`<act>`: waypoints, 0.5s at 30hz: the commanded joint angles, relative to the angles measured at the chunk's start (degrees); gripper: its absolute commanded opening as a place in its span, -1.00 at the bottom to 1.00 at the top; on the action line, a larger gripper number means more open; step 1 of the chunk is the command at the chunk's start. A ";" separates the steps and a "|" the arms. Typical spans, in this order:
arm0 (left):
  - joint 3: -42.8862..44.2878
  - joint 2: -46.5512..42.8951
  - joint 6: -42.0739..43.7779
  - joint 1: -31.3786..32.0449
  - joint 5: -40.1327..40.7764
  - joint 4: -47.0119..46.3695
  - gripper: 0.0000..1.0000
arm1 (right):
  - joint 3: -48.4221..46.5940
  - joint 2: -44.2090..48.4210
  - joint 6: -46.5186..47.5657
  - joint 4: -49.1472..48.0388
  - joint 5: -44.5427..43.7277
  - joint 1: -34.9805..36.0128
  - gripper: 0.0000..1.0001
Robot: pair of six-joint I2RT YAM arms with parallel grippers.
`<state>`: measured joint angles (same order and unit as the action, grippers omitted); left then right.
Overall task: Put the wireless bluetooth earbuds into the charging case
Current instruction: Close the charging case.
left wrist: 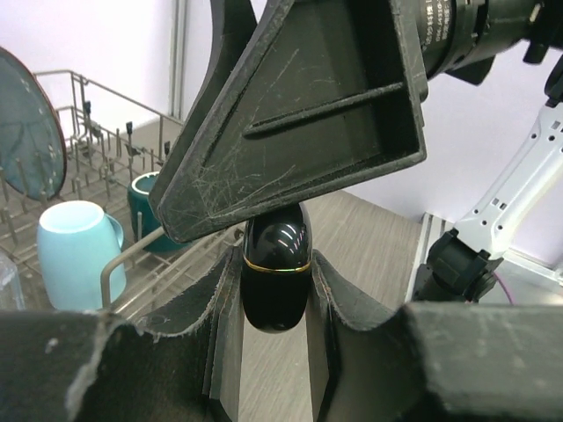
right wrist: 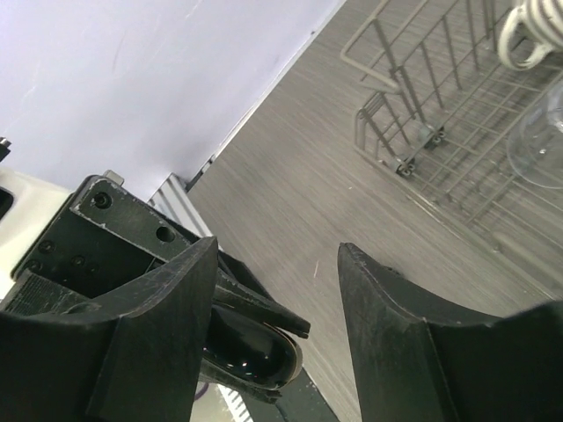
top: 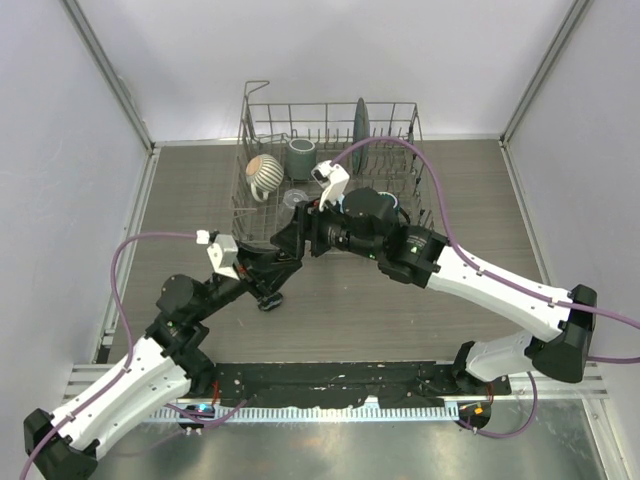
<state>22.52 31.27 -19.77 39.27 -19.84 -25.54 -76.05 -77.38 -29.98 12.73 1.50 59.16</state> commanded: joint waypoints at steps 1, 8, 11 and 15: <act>6.73 1.60 -3.69 -0.15 3.05 4.33 -0.99 | 5.18 5.03 -0.87 -3.30 -8.06 0.52 0.29; 11.23 1.70 -7.56 -0.15 5.51 10.60 -1.00 | 9.78 11.38 -2.28 -4.91 -22.85 -0.09 0.36; 11.22 1.87 -9.32 -0.15 5.69 10.77 -1.00 | 10.66 12.95 -4.29 -3.68 -26.88 -0.62 0.36; 11.93 3.27 -11.08 -0.15 3.23 12.61 -1.00 | 13.37 15.50 -7.55 -2.98 -31.81 -1.50 0.36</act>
<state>31.83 33.56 -28.03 39.29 -15.38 -14.09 -64.86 -64.95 -33.80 9.54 -21.69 58.48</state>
